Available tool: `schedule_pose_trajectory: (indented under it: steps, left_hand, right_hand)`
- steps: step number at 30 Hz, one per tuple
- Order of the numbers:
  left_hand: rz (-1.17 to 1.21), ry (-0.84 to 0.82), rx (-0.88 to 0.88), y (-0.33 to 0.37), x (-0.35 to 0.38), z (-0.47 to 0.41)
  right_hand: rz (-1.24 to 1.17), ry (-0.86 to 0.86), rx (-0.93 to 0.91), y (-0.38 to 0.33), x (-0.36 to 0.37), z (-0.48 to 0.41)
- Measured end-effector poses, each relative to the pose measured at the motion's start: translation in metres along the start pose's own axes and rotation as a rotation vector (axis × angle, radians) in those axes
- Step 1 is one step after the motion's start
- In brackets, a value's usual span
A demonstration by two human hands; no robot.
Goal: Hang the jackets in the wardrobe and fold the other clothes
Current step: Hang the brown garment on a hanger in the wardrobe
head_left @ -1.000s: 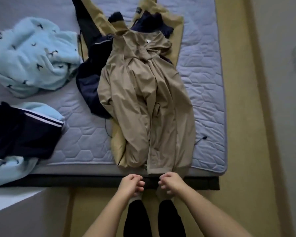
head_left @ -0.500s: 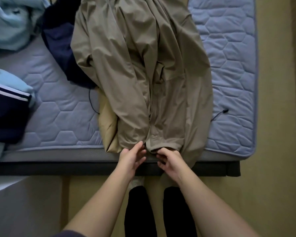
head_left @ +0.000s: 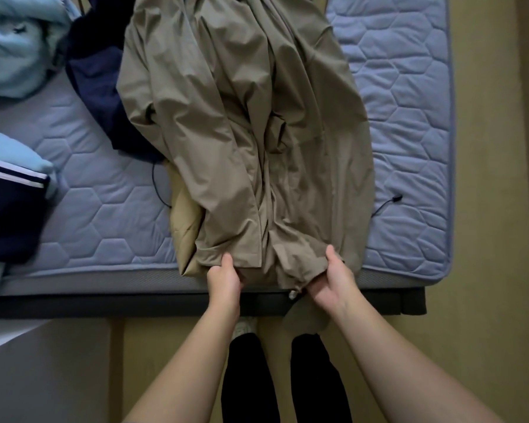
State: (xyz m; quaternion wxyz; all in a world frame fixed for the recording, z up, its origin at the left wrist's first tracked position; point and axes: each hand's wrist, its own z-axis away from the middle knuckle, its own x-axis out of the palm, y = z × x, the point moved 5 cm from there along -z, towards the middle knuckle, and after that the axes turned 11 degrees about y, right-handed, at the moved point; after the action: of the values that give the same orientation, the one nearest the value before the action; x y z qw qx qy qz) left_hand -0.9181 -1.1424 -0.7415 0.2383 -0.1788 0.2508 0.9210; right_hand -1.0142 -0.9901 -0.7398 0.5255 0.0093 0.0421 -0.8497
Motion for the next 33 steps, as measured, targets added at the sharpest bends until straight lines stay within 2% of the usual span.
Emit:
schedule_pose_trajectory:
  steps: [3, 5, 6, 8, 12, 14, 16, 20, 23, 24, 25, 27, 28, 29, 31, 33]
  left_hand:
    - [-0.367, 0.146, 0.170, 0.002, -0.008, 0.000]
    - [-0.502, 0.205, 0.278, 0.007, -0.013, 0.000]
    - [-0.474, 0.184, 0.315, 0.008, -0.014, -0.001]
    - [-0.245, 0.061, 0.252, 0.007, -0.009, 0.001]
    - [0.047, -0.089, 0.066, 0.009, -0.004, 0.003]
    - [0.061, -0.178, 0.026, 0.007, 0.004, 0.004]
    - [-0.033, -0.233, 0.025, 0.002, 0.013, 0.006]
    - [-0.053, -0.281, 0.035, 0.002, 0.028, 0.011]
    - [-0.074, -0.363, 0.047, 0.006, 0.033, 0.014]
    - [-0.114, -0.369, 0.067, 0.006, 0.032, 0.015]
    - [-0.160, -0.356, 0.093, 0.007, 0.030, 0.014]
    - [-0.217, -0.319, 0.145, 0.009, 0.024, 0.013]
    - [-0.221, -0.311, 0.163, 0.010, 0.022, 0.012]
    - [-0.218, -0.322, 0.181, 0.013, 0.021, 0.012]
    - [-0.209, -0.443, 0.194, 0.014, 0.027, 0.017]
    - [-0.183, -0.627, 0.091, 0.006, 0.041, 0.028]
  right_hand:
    - [0.260, -0.125, 0.003, 0.008, -0.002, 0.005]
    - [0.378, -0.143, -0.010, 0.013, -0.004, 0.005]
    - [0.411, -0.130, -0.024, 0.013, -0.005, 0.003]
    - [0.429, -0.069, -0.057, 0.009, -0.008, 0.001]
    - [0.179, 0.118, -0.090, -0.007, -0.024, -0.013]
    - [0.085, 0.157, -0.100, -0.014, -0.030, -0.019]
    - [0.153, 0.135, -0.099, -0.014, -0.031, -0.021]
    - [0.525, -0.078, -0.094, 0.001, -0.032, -0.017]
    - [1.279, -0.309, -0.098, 0.017, -0.042, -0.009]
    - [1.443, -0.276, -0.176, 0.016, -0.046, -0.012]
    - [1.486, -0.130, -0.277, 0.009, -0.051, -0.017]
    - [1.303, 0.314, -0.493, -0.017, -0.065, -0.020]
    - [1.137, 0.450, -0.547, -0.026, -0.070, -0.019]
    - [1.007, 0.468, -0.510, -0.027, -0.074, -0.021]
    - [0.755, 0.382, -0.358, -0.021, -0.071, -0.027]
    - [0.709, 0.353, -0.336, -0.021, -0.068, -0.030]
